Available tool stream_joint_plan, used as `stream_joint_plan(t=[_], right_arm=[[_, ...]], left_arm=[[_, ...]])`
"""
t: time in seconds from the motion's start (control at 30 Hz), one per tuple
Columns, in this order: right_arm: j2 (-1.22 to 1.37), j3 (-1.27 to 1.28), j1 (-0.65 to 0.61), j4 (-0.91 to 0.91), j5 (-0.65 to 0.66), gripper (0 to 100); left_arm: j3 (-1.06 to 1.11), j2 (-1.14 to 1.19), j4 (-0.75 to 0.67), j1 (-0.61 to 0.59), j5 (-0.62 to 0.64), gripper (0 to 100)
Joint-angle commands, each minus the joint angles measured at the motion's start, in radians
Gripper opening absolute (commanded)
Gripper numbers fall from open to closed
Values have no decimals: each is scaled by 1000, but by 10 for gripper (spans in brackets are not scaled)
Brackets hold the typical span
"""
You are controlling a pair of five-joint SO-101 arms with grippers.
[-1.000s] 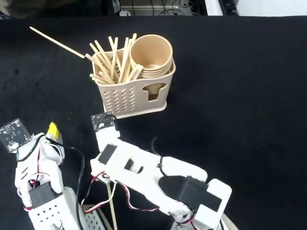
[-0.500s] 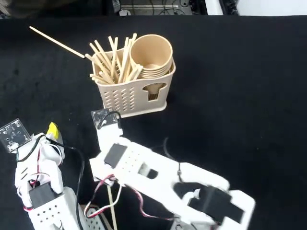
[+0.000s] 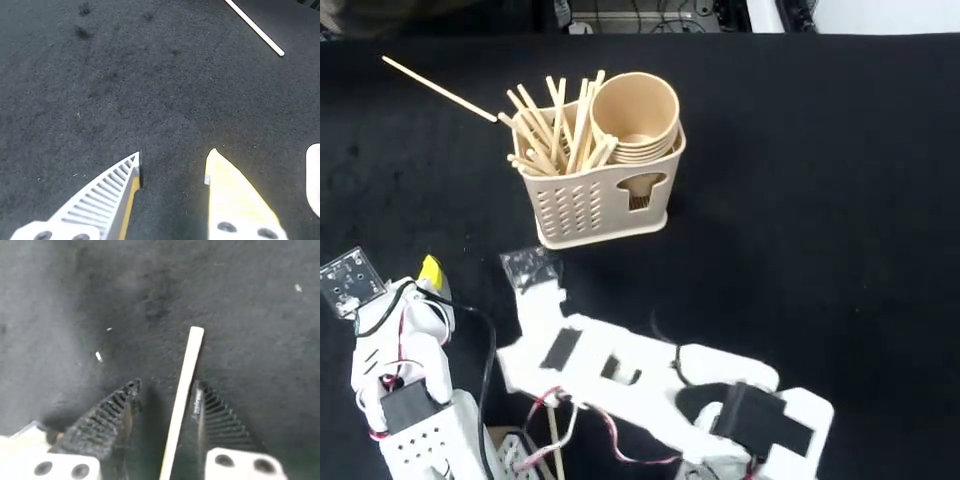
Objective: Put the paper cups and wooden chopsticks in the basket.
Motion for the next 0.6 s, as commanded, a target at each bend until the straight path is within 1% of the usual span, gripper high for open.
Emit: stream_joint_plan(t=[0.0, 0.03, 0.13, 0.23, 0.3, 0.4, 0.5, 0.57], right_arm=[[54, -71, 71, 104, 12, 178], [53, -76, 64, 107, 12, 145], [51, -81, 60, 106, 14, 6], [54, -79, 66, 109, 15, 46], [45, -79, 74, 115, 48, 16], [5, -79, 97, 115, 95, 11], [-91, -74, 141, 120, 137, 11], [-185, -81, 170, 158, 176, 11]], left_arm=[[-5, -9, 5, -1, -8, 213], [-5, -9, 5, -1, -8, 213], [-5, -9, 5, -1, -8, 213], [-5, -9, 6, -1, -8, 213], [-5, -9, 6, -1, -8, 213], [-5, -9, 6, -1, -8, 213], [-5, -9, 8, -1, -8, 213], [-5, -9, 8, -1, -8, 213]])
